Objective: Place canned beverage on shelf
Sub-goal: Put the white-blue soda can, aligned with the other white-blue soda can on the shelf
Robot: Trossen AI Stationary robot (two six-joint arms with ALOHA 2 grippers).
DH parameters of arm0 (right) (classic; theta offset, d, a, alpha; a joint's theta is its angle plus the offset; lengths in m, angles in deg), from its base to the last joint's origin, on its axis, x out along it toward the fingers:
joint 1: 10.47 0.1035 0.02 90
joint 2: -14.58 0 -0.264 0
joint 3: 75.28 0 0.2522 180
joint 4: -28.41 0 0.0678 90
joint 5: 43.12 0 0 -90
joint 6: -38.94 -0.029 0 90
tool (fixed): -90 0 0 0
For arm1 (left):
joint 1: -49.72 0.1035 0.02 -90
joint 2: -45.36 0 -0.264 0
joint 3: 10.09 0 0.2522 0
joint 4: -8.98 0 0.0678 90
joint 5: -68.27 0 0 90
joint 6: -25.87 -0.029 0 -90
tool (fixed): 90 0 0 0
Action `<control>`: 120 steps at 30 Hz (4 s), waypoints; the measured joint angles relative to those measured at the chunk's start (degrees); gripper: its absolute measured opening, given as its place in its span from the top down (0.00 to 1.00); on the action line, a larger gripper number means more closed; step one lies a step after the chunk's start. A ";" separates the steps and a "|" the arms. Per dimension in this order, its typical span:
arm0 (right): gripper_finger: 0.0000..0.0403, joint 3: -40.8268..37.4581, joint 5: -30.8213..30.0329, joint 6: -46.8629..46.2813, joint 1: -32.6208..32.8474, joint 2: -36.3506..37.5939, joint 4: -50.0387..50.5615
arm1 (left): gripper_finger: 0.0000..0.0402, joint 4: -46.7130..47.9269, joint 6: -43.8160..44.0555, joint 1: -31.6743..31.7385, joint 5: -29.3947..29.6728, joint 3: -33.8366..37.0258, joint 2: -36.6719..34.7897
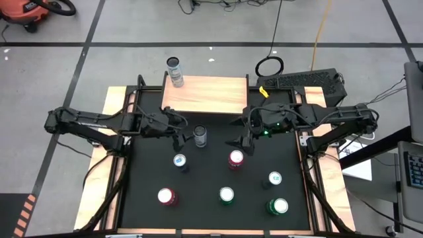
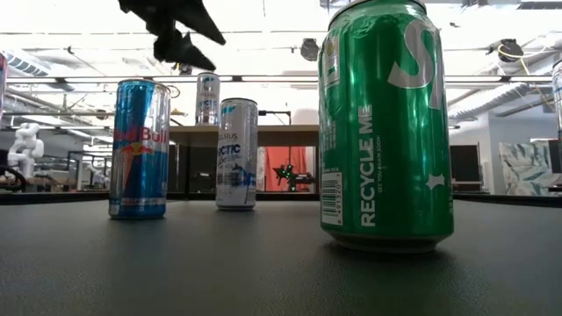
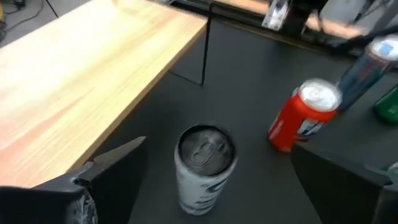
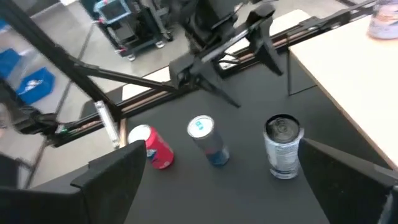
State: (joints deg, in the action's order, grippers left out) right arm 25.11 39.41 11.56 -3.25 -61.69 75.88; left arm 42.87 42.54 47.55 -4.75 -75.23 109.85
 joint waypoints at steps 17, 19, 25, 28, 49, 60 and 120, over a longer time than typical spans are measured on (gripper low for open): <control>0.01 0.00 -0.13 -3.48 0.00 -0.04 -0.30 | 0.02 -19.27 -6.45 -0.06 -0.62 12.91 0.00; 0.01 0.00 -0.05 -3.44 0.00 -0.04 -0.51 | 0.02 -23.74 -6.52 -0.06 -0.62 15.06 0.00; 0.01 0.00 0.00 -0.73 0.00 -0.04 -2.76 | 0.02 -25.74 -8.25 -0.06 1.84 18.32 0.00; 0.01 0.00 0.00 -0.94 0.00 -0.04 -3.06 | 0.02 -25.60 -10.83 -0.06 2.85 18.60 0.00; 0.01 0.00 0.00 -1.92 0.00 -0.23 -3.29 | 0.02 -25.87 -11.55 1.83 -3.84 20.31 0.00; 0.01 0.00 0.13 -2.20 0.28 -2.83 -5.08 | 0.02 -33.09 -12.15 5.19 -9.26 23.68 0.02; 0.01 0.00 0.24 -2.16 0.37 -3.06 -6.89 | 0.02 -57.31 -11.05 8.21 -12.05 23.59 17.01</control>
State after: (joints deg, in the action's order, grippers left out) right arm 25.11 39.66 9.40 -2.88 -64.75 69.00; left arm -14.44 31.50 55.76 -16.80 -51.64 126.86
